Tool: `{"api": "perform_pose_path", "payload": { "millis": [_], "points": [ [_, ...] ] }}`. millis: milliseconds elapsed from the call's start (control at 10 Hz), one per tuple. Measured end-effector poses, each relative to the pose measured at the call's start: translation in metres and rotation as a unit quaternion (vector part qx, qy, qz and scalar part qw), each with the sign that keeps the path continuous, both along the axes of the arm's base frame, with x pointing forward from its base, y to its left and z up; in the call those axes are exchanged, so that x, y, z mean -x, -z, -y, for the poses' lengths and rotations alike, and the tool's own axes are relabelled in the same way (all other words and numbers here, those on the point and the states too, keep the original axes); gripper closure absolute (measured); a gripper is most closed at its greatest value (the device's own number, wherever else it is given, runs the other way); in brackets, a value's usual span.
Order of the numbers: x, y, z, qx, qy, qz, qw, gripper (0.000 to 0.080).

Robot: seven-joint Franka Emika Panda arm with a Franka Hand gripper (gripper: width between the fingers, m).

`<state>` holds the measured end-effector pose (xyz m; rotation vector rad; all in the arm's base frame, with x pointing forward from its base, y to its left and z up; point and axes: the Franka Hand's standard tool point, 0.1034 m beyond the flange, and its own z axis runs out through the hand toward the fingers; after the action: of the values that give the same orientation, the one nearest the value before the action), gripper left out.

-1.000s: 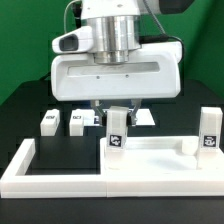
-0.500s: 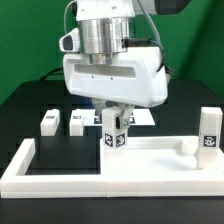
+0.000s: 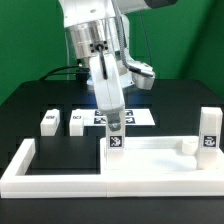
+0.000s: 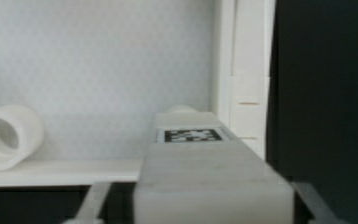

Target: Assemble desk

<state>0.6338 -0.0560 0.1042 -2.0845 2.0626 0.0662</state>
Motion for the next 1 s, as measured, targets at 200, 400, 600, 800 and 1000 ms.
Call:
{"api": "perform_pose_path", "payload": {
  "millis": [200, 400, 600, 800, 1000],
  "points": [
    [0.000, 0.000, -0.001, 0.012, -0.079, 0.013, 0.997, 0.0287],
    [-0.001, -0.003, -0.009, 0.032, -0.267, 0.045, 0.962, 0.0175],
    [0.000, -0.002, -0.009, 0.039, -0.342, 0.058, 0.937, 0.0157],
    [0.000, -0.002, -0.009, 0.045, -0.393, 0.067, 0.916, 0.0152],
    [0.000, -0.001, -0.008, 0.073, -0.516, 0.076, 0.850, 0.0150]
  ]
}}
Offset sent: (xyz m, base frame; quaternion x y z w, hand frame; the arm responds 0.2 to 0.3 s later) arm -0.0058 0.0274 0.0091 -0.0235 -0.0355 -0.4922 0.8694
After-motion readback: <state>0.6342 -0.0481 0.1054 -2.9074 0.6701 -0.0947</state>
